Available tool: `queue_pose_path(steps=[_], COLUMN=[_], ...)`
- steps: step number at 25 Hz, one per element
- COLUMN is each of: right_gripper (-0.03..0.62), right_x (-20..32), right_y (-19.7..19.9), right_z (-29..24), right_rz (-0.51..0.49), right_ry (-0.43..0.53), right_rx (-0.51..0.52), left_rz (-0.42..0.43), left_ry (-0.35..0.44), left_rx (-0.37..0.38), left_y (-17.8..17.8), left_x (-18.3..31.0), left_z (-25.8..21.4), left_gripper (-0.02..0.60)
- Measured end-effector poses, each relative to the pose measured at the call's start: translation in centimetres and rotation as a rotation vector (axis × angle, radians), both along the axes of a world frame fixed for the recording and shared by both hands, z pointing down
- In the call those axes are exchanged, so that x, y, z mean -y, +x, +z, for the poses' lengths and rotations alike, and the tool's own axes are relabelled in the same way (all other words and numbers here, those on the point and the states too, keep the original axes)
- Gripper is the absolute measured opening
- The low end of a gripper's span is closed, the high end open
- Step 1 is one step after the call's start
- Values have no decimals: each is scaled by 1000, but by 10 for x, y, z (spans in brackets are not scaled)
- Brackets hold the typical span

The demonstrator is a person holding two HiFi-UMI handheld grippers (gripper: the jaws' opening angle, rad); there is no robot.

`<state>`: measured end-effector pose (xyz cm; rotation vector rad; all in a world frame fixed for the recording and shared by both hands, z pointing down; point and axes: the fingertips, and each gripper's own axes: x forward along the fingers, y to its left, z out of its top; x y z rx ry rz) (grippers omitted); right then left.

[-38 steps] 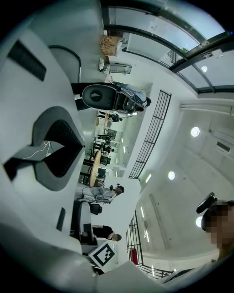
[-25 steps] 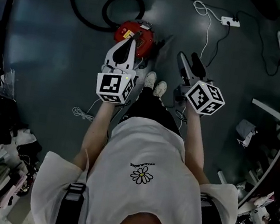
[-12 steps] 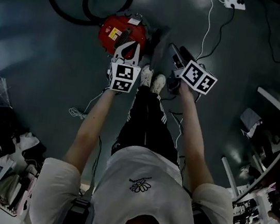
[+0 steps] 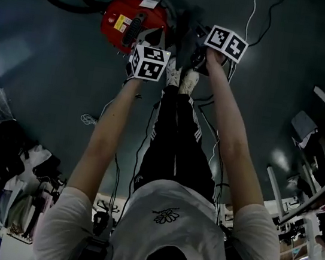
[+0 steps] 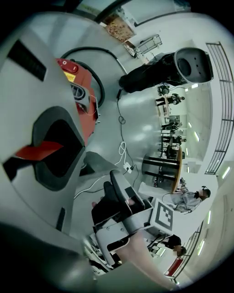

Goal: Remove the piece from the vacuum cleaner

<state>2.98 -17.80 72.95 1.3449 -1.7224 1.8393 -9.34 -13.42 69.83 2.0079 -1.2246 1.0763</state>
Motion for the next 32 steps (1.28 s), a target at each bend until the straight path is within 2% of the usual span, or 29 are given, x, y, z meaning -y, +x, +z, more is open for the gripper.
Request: queue_pose_path(steps=[2,4,7,8,9,10,13,16,19,23,25,29,32], right_gripper=[287,287,283,202,63,29,25,25,25,25,25,25,25], right_x=[7,11,9,8,6,5,-5,-22,-41,-55,-57,-56,-63], right_y=[0,-4,-11,-10,-9,-7,2,18,21,22,24,27,27], right_z=[14,25,40,43,46,48,57,70,74,70,67,67,65], right_rz=[21,19,-57,-90,-123,-154,-191,-184,-105,-10,12,-10,63], right_ry=[-27,-51,-73,-73,-67,-56,-39,-81,-109,-103,-102,-95,-103], right_rx=[3,5,-41,-82,-132,-179,-224,-170,-102,-99,-84,-70,-49], left_rz=[15,48,31,21,17,17,21,35,42,29,29,23,0], left_ry=[-21,1,18,19,22,25,21,18,18,19,21,17,20], left_rx=[22,41,22,17,20,28,52,63,60,51,44,28,9], left_y=[1,2,1,1,1,0,0,1,0,0,0,1,-1], left_x=[-5,-7,-12,-12,-12,-12,-11,-11,-11,-11,-11,-12,-12], left_z=[13,18,18,18,17,17,19,20,20,19,18,18,19], left_gripper=[5,5,5,5,5,5,5,5,5,5,5,5,5])
